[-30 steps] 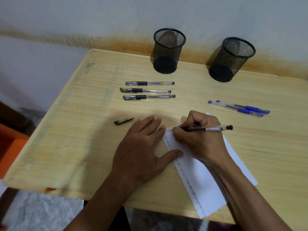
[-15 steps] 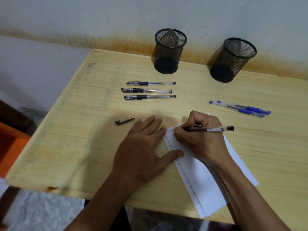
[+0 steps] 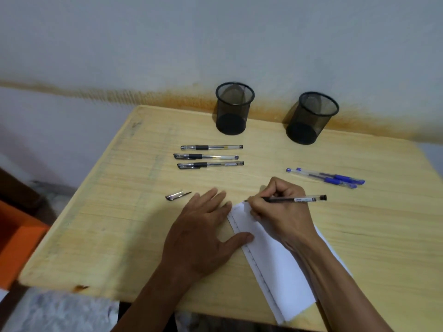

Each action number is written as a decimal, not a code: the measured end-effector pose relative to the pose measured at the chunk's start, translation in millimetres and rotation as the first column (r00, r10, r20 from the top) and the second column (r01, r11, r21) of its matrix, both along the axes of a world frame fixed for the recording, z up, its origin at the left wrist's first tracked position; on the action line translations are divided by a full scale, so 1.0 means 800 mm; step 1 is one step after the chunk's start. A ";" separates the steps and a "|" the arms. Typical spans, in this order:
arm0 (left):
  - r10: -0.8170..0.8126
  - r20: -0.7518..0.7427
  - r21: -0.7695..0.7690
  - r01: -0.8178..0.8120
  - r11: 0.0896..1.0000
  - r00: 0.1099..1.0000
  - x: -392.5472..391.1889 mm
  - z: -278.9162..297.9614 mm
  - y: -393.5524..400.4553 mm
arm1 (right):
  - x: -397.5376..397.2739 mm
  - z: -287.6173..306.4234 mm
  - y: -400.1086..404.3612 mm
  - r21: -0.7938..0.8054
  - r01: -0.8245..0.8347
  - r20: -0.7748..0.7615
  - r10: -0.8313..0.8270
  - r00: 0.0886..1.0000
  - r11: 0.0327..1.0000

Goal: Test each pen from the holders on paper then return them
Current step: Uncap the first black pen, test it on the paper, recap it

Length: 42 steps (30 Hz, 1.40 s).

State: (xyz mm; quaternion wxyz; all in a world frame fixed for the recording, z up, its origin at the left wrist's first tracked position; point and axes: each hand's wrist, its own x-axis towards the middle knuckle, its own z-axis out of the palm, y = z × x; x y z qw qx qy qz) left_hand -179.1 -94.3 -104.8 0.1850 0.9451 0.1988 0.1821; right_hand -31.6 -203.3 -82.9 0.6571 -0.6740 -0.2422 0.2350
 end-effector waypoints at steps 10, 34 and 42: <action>0.043 0.084 -0.189 -0.026 0.982 0.996 -0.007 0.010 -0.003 | -0.011 0.043 -0.020 0.106 0.072 -0.272 -0.041 0.962 0.992; 0.070 0.479 -0.190 0.025 0.982 0.875 -0.035 0.085 -0.053 | -0.071 0.100 -0.104 0.064 0.006 0.250 -0.022 0.968 0.998; 0.035 0.514 -0.193 0.076 0.978 0.857 -0.040 0.077 -0.059 | -0.077 0.101 -0.115 0.080 0.045 0.237 -0.062 0.969 0.996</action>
